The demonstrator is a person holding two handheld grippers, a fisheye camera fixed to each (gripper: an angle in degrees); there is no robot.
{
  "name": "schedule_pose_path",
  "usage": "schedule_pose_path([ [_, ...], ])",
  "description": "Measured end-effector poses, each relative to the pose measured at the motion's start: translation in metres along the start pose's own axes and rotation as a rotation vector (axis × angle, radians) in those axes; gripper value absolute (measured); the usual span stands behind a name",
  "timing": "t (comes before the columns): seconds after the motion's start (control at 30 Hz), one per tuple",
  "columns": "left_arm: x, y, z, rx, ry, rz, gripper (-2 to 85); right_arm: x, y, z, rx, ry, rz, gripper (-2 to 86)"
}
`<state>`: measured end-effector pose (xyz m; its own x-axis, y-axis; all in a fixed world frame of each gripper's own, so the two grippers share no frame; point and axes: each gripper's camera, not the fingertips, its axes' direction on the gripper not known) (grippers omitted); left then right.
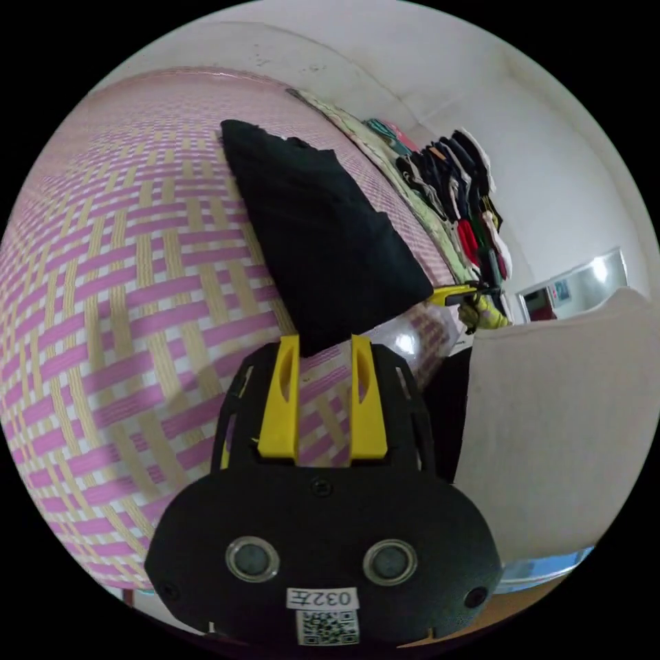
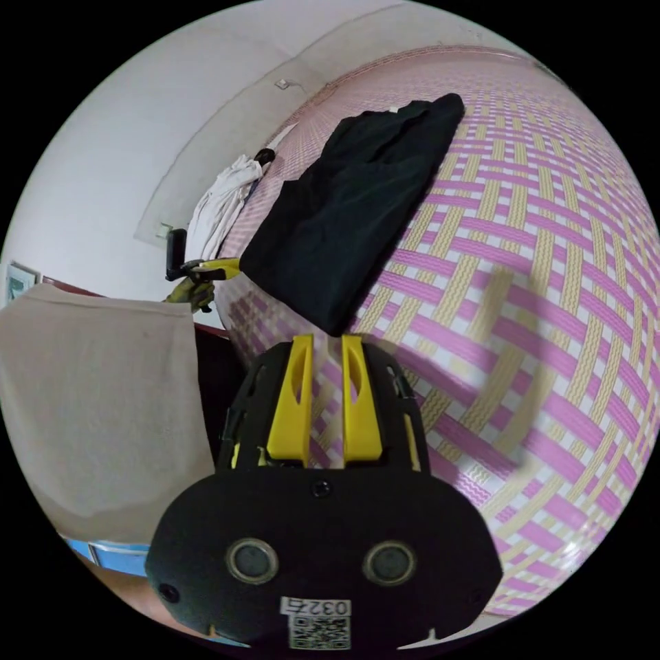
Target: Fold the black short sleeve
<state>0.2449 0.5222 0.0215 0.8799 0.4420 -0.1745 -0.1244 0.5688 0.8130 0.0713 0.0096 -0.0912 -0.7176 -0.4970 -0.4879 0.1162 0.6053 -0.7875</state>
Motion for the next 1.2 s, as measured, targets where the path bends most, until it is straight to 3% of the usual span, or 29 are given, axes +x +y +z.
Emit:
schedule_pose_path([
  [0.17, 0.032, -0.007, 0.018, -0.030, -0.058, 0.128, 6.5, -0.034, -0.005, 0.001, -0.006, 0.184, -0.033, 7.3],
  [0.43, 0.047, -0.009, 0.046, -0.033, -0.087, 0.176, 5.8, -0.052, -0.002, 0.012, 0.042, 0.236, -0.058, 7.4],
  [0.63, 0.050, -0.008, 0.072, -0.067, -0.163, 0.213, -0.3, -0.045, -0.001, 0.029, 0.024, 0.292, -0.052, 1.7],
  [0.8, 0.034, -0.005, 0.078, -0.108, -0.030, 0.205, -1.6, -0.045, 0.006, 0.024, 0.026, 0.257, -0.045, -0.5],
  [0.97, 0.016, 0.015, 0.048, -0.036, 0.190, 0.201, -1.7, -0.056, 0.018, -0.002, 0.056, 0.097, -0.064, -0.8],
  [1.2, -0.033, 0.005, 0.025, -0.014, 0.361, 0.146, -1.7, -0.048, 0.003, -0.037, 0.068, -0.039, -0.060, -1.0],
])
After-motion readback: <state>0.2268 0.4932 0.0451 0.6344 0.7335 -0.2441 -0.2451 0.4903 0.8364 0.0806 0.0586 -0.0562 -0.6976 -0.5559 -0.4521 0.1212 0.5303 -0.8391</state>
